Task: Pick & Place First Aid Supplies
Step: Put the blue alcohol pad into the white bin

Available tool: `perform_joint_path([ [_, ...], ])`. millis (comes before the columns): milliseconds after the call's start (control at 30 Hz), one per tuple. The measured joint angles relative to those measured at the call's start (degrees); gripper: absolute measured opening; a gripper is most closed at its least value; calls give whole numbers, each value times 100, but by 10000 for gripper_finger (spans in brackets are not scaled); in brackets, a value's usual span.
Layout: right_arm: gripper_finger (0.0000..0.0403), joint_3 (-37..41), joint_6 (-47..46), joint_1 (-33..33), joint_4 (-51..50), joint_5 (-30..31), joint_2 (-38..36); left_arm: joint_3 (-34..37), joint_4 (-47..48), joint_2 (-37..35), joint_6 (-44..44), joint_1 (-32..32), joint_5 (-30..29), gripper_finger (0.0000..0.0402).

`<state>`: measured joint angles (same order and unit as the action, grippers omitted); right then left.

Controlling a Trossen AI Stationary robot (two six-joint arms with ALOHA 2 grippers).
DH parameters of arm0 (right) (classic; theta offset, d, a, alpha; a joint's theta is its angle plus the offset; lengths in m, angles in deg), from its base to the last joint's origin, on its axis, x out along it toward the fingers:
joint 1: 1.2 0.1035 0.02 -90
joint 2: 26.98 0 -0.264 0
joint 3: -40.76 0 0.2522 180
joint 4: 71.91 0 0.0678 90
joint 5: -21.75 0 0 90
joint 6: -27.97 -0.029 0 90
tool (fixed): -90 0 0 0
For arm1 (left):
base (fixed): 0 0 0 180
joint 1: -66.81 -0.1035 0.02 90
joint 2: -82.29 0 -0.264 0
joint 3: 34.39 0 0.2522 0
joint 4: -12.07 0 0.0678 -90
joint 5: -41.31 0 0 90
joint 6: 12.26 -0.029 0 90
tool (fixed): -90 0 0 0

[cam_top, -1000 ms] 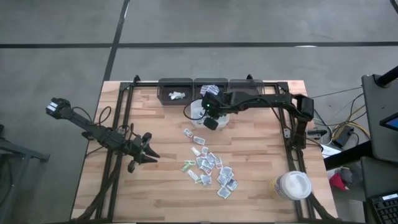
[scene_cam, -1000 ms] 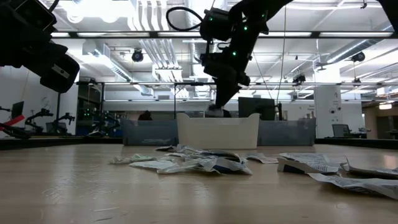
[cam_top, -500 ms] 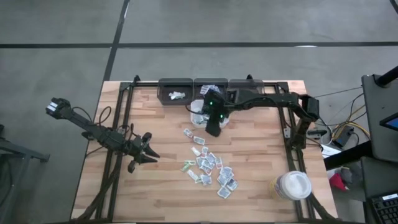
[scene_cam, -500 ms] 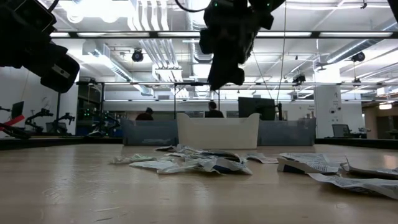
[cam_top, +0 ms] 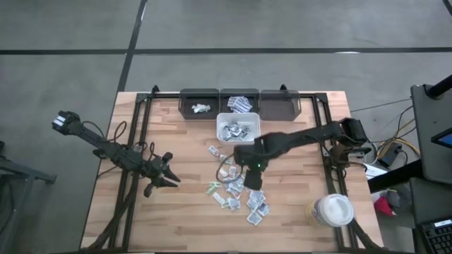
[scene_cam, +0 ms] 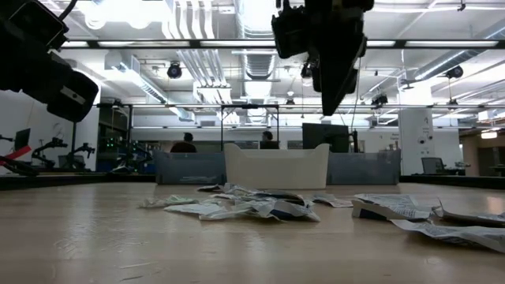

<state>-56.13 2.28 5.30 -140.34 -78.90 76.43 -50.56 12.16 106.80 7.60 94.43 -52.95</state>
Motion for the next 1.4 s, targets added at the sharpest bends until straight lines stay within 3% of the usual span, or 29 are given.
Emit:
perform_joint_path([
  [100,118,9,-441,265,-9,302,4,0,-2,0,-11,0,81,94],
  [600,122,539,-1744,913,-195,316,7,0,-75,-4,6,0,802,94],
  [1033,178,1198,-1999,1047,873,315,46,0,-243,-7,57,0,792,94],
  [1400,175,1685,-2063,1099,1301,310,46,0,-284,-7,72,0,781,94],
])
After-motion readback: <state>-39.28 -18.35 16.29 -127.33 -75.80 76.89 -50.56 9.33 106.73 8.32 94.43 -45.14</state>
